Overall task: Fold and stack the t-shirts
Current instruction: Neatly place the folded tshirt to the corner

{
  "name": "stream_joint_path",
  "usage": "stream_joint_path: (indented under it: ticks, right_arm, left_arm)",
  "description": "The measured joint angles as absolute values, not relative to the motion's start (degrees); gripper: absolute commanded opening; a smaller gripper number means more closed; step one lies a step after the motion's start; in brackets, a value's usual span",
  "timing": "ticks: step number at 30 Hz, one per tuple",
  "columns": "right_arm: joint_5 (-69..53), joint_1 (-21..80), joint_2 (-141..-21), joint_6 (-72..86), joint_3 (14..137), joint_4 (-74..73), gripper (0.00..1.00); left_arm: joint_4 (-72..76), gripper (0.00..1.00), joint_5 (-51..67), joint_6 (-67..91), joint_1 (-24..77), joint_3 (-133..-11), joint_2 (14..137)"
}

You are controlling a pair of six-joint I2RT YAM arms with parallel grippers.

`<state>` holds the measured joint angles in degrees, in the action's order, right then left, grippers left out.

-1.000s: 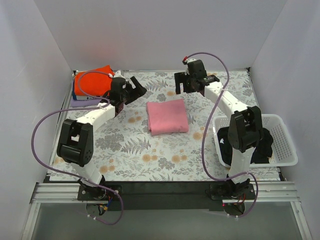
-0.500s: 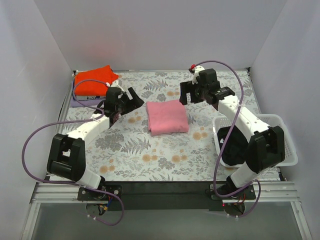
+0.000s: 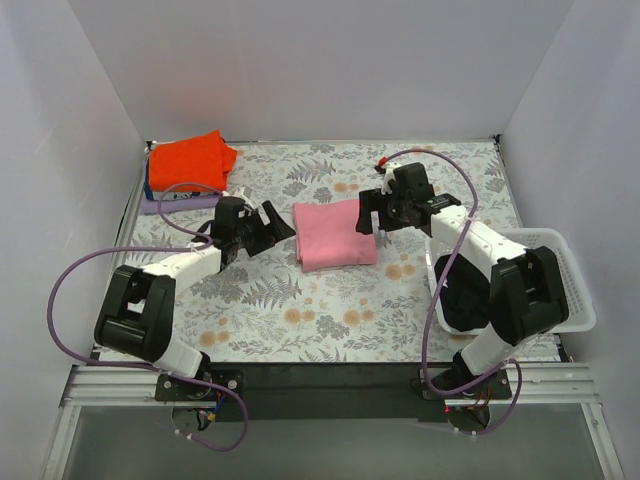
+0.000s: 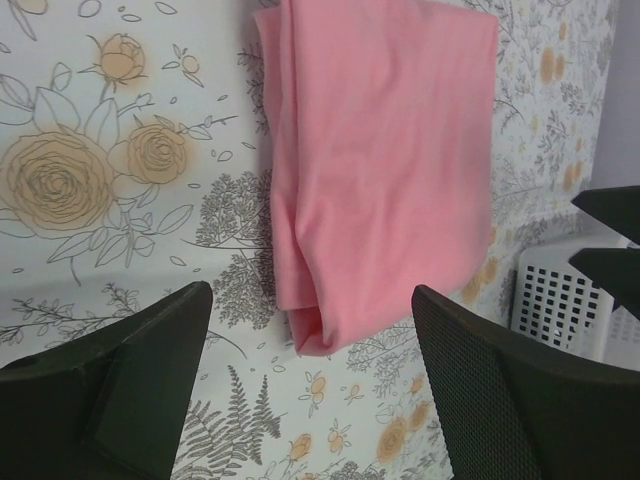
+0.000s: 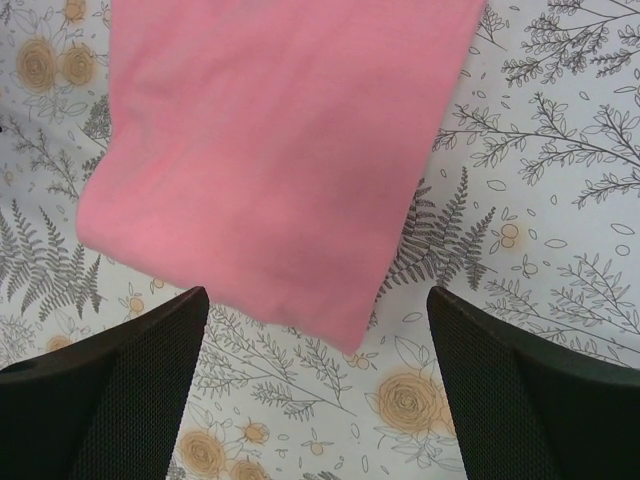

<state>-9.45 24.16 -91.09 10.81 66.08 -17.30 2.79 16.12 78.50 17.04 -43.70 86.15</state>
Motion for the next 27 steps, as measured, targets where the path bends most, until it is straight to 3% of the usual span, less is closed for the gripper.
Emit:
stream_joint_path:
  ticks: [10, 27]
  right_arm:
    - [-8.6, 24.2, -99.2, 13.4, 65.7, -14.3, 0.92]
    - [-2.5, 25.0, -104.7, 14.6, 65.7, -13.1, 0.92]
  left_arm:
    - [5.5, 0.81, 19.4, 81.7, 18.5, -44.6, 93.5]
    - [-0.3, 0.82, 7.1, 83.8, 27.0, -54.4, 101.3]
